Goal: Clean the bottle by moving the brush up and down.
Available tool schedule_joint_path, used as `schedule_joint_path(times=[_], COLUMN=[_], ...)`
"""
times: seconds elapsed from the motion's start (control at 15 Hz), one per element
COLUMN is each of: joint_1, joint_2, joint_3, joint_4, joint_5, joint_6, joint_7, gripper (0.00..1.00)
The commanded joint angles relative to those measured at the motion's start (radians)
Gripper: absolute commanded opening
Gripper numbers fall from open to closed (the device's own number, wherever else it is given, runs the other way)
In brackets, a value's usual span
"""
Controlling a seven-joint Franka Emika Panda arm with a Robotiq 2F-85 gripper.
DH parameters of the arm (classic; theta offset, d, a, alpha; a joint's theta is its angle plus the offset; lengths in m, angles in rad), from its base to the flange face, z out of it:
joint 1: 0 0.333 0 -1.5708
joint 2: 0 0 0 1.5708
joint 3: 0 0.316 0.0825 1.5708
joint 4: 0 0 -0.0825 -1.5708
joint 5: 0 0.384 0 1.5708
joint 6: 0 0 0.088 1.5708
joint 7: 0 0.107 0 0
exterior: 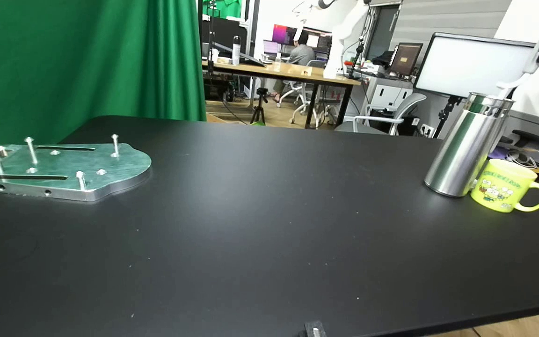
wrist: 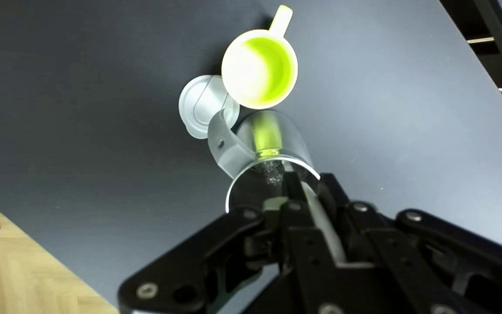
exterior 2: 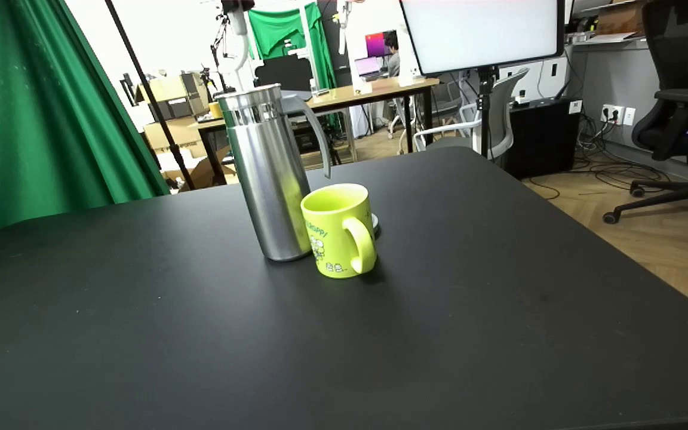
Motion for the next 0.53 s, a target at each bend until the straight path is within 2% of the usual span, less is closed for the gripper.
schedule_joint_path(times=[0.0, 0.2, 0.47], joint_1=[-0.013, -0.019, -0.013], joint_2=[0.08, 0.109, 0.029], joint_3=[0.004, 0.012, 0.02], joint_4=[0.02, 0.027, 0.018], joint_5=[0.005, 0.004, -0.021], joint_6=[0.009, 0.001, -0.018], joint_7=[0.005, 0.001, 0.003], gripper=[0.04, 0.04, 0.04])
